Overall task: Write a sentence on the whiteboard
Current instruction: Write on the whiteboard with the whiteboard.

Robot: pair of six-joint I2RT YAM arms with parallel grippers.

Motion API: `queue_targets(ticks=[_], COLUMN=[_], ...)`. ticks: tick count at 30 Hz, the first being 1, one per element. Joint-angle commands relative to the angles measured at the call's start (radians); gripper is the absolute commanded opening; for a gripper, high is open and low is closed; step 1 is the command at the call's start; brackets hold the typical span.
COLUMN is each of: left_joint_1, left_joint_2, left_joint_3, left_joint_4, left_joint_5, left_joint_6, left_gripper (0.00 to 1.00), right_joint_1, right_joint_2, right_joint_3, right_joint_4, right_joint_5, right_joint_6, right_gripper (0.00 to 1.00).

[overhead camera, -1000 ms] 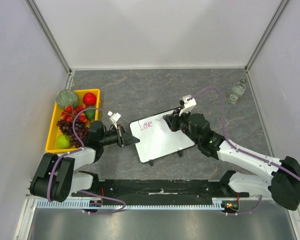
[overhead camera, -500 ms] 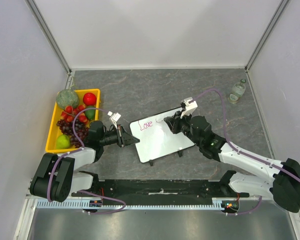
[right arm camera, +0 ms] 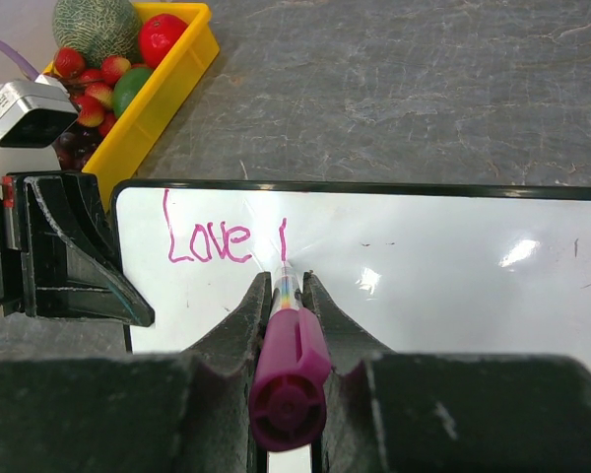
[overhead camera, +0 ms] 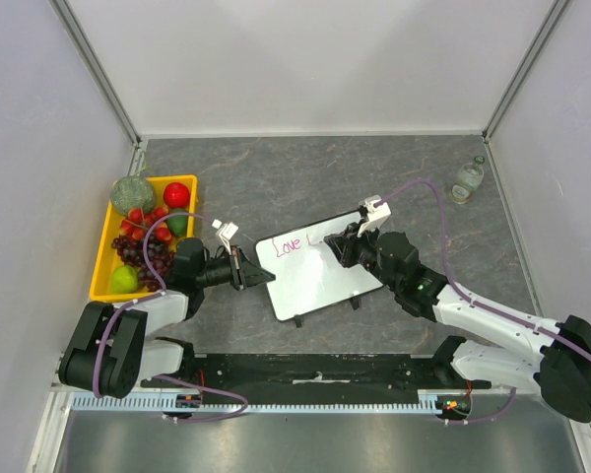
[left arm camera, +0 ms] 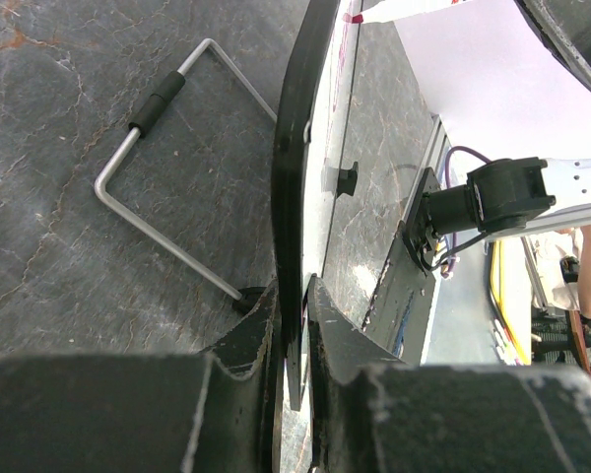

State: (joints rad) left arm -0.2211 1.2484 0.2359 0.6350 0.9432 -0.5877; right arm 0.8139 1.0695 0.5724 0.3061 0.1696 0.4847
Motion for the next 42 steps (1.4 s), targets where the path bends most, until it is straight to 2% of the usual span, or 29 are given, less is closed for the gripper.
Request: queue_targets(ticks=[1,21,42], left_joint_1=[-0.003,-0.001,-0.003], left_joint_2=[-0.001,-0.003,-0.006], left_joint_3=[0.013,0.013,0.011], left_joint_4=[0.023,0.023,0.022], left_joint_5=[-0.003,-0.003,-0.003], left_joint_6=[0.017,0.017,0.017], left_gripper=[0.02,0.02,0.02], right_joint_1=[-0.004,-0.009,-0.015], right_joint_2=[0.010,0.049,-0.006], right_joint_3=[0.009,0.083,-0.020], right_joint_4=[-0.004,0.008,-0.027], right_joint_5=[0.022,0.093,0.047], right_joint_6=[-0.001,0.003,0.008], right_gripper=[0.00,0.00,0.00])
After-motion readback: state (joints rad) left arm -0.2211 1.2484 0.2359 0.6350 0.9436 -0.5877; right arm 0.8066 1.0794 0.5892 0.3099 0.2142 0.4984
